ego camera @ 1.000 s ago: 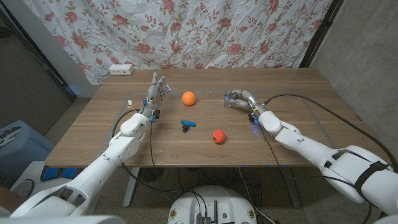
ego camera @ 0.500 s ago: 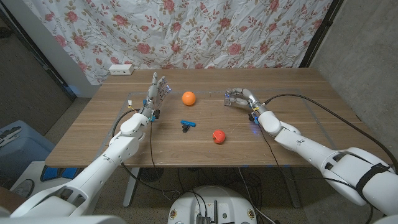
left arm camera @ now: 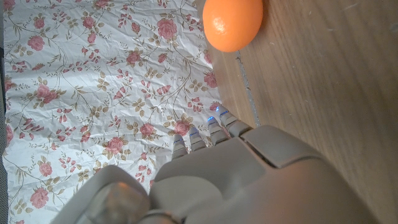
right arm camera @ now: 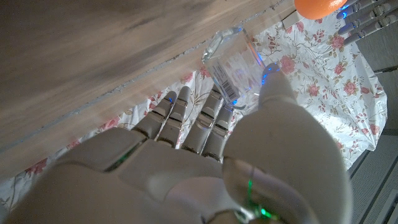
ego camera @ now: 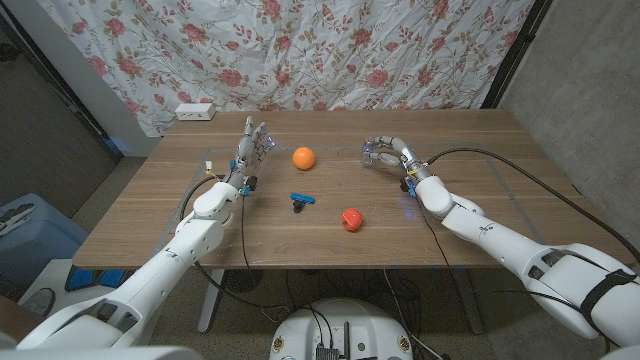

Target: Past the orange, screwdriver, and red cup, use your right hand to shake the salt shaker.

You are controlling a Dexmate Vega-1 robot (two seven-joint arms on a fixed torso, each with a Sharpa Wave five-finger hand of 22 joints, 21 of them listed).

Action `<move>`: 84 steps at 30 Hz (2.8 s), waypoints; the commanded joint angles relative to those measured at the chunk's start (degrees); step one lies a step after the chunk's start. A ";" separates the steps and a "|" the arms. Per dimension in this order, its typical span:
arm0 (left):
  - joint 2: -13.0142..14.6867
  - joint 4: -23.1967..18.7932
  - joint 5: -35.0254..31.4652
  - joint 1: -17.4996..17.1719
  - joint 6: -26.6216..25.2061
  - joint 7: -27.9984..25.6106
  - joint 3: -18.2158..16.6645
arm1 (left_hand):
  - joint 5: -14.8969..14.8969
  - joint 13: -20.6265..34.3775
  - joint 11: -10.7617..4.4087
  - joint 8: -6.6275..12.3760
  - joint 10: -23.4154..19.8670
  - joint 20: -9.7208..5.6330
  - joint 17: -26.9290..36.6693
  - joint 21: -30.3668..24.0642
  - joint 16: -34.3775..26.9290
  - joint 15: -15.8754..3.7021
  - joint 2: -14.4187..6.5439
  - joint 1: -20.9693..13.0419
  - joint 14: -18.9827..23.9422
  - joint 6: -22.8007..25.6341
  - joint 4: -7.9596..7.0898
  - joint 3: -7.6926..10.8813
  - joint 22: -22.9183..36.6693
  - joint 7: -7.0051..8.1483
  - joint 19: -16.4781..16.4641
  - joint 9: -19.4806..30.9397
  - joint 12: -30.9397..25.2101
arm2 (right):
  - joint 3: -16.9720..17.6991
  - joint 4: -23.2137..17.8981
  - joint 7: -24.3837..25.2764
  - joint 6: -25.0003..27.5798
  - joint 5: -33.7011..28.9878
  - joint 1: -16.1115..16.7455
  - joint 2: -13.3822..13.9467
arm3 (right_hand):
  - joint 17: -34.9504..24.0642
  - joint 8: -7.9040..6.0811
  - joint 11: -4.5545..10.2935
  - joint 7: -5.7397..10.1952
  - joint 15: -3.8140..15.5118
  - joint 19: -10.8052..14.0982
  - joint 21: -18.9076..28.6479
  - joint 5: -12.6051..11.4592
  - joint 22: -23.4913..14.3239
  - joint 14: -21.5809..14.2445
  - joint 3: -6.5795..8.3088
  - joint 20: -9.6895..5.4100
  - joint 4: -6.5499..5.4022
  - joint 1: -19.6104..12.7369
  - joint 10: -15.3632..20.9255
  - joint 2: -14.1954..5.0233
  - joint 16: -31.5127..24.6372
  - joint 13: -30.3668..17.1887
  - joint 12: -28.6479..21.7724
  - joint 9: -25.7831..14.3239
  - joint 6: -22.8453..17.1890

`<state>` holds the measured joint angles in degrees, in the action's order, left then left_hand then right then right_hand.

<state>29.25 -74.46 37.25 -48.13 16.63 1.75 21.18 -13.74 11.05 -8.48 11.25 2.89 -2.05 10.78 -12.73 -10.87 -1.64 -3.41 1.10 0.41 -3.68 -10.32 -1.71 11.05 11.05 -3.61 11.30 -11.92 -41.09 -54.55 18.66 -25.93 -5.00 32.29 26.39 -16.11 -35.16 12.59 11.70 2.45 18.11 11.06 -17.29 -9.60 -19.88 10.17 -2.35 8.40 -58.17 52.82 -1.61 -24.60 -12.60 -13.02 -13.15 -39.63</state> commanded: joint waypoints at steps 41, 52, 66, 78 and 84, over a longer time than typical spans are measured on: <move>-0.03 -0.02 0.00 0.01 -0.01 -0.01 0.01 | -0.43 0.21 -0.40 0.26 0.03 -1.37 0.34 -0.26 -0.30 -6.02 -5.79 0.01 0.03 0.13 -0.36 -0.10 0.27 0.41 -0.20 0.35 -0.22 | -0.29 -20.75 13.60 11.90 -23.61 2.78 7.42 | -0.80 0.68 0.12 1.05 7.85 1.63 0.30 2.15 -0.15 -1.05 -1.29 -1.21 -0.86 1.13 0.83 -1.38 -1.07 -0.15 0.76 0.59 -0.75; -0.02 -0.03 0.01 0.00 -0.02 -0.01 0.00 | -0.43 0.21 -0.47 0.25 -0.02 -1.35 0.34 -0.27 -0.27 -6.03 -5.79 0.01 -0.03 0.13 -0.36 -0.10 0.27 0.40 -0.24 0.35 -0.24 | -1.87 -21.46 19.10 15.36 -30.77 2.04 7.66 | -0.81 0.51 0.12 1.05 7.81 3.17 0.66 2.80 -0.17 -1.45 -1.58 0.25 -0.55 1.06 1.14 -1.31 -1.31 -0.14 0.86 0.55 -1.48; -0.02 0.01 0.01 0.02 -0.01 0.01 0.00 | -0.43 0.21 -0.43 0.25 0.00 -1.40 0.34 -0.26 -0.29 -5.97 -5.79 0.02 -0.01 0.12 -0.36 -0.10 0.27 0.44 -0.22 0.35 -0.23 | -4.77 -21.31 25.18 19.08 -38.71 -0.20 8.01 | -0.81 0.62 0.11 1.04 7.36 3.57 0.54 3.29 -0.20 -2.03 -1.94 0.75 -0.93 1.96 1.19 -1.56 -1.52 -0.15 0.96 0.68 -1.75; -0.02 0.00 0.01 0.02 -0.01 0.01 0.00 | -0.43 0.21 -0.42 0.23 0.01 -1.39 0.34 -0.26 -0.30 -6.05 -5.79 0.02 0.01 0.08 -0.36 -0.10 0.27 0.44 -0.20 0.35 -0.23 | -8.70 -15.64 33.54 18.35 -44.96 -4.51 7.48 | -0.77 0.63 0.12 1.04 7.75 3.56 0.40 3.43 -0.20 -2.21 -1.99 0.28 -0.89 2.14 1.07 -1.75 -1.48 -0.13 1.07 0.65 -1.95; -0.01 -0.01 0.02 0.01 -0.02 0.01 0.00 | -0.42 0.21 -0.45 0.25 -0.02 -1.38 0.34 -0.26 -0.29 -6.06 -5.79 0.02 0.01 0.11 -0.36 -0.10 0.27 0.44 -0.22 0.35 -0.24 | -10.98 -12.70 37.09 19.36 -47.38 -6.29 6.59 | -0.72 0.56 0.13 1.03 7.80 3.72 0.41 3.49 -0.20 -2.45 -2.01 0.11 -0.88 2.25 1.19 -1.81 -1.48 -0.21 0.99 0.62 -2.19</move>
<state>29.23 -74.47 37.26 -48.11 16.61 1.76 21.19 -13.74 11.05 -8.48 11.25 2.89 -2.05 10.78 -12.73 -10.87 -1.64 -3.41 1.10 0.41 -3.68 -10.32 -1.71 11.05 11.05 -3.61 11.30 -11.92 -47.80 -72.64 49.18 -7.79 -47.52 29.78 34.21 -16.76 -34.27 12.59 11.39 2.45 21.78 11.49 -14.12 -9.76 -21.94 8.29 -1.96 7.59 -56.36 53.42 -3.35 -25.90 -12.67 -12.12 -12.36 -39.93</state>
